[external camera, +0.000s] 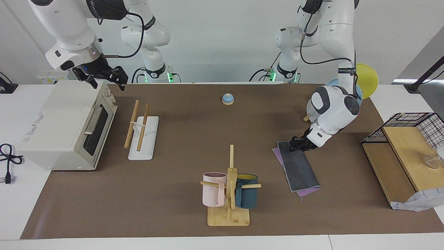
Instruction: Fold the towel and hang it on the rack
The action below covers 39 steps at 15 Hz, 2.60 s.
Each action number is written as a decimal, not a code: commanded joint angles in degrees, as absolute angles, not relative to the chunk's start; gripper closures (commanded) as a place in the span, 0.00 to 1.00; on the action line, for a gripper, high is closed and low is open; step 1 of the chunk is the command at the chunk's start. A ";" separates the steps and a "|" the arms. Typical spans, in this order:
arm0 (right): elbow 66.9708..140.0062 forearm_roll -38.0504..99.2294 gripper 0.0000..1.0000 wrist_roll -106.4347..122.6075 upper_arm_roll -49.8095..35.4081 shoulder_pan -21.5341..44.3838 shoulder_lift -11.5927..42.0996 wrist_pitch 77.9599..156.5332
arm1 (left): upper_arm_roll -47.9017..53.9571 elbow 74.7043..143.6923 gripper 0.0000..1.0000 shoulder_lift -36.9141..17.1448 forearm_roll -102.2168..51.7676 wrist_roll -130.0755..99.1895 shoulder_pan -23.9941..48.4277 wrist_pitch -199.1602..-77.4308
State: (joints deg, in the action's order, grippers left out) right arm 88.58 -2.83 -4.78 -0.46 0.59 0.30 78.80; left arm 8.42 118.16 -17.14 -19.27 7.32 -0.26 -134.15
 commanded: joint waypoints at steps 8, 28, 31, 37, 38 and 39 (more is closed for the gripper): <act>93.24 3.68 0.00 -4.74 -0.44 -0.53 -2.90 77.43 | 8.00 118.57 1.00 -16.79 -20.21 4.05 -0.35 -134.65; 109.06 37.24 0.00 -53.30 -0.88 4.54 -8.87 100.33 | 11.33 98.26 1.00 -8.01 -15.38 -69.47 7.65 -108.29; 111.09 42.69 0.00 -64.22 -0.97 9.83 -9.05 111.42 | 13.35 98.26 1.00 -5.72 -16.69 -79.42 7.65 -108.11; 112.85 52.73 0.00 -74.16 -0.97 15.89 -8.27 124.51 | 17.57 98.53 1.00 -1.94 -22.67 -99.55 7.91 -109.16; 112.76 52.82 0.00 -76.09 -0.97 18.34 -7.57 127.67 | 18.71 98.35 1.00 -1.85 -23.55 -101.93 7.91 -109.68; 112.76 52.82 0.00 -78.64 -0.97 20.81 -6.69 131.36 | 20.11 98.35 1.00 -1.41 -24.25 -105.35 7.82 -110.56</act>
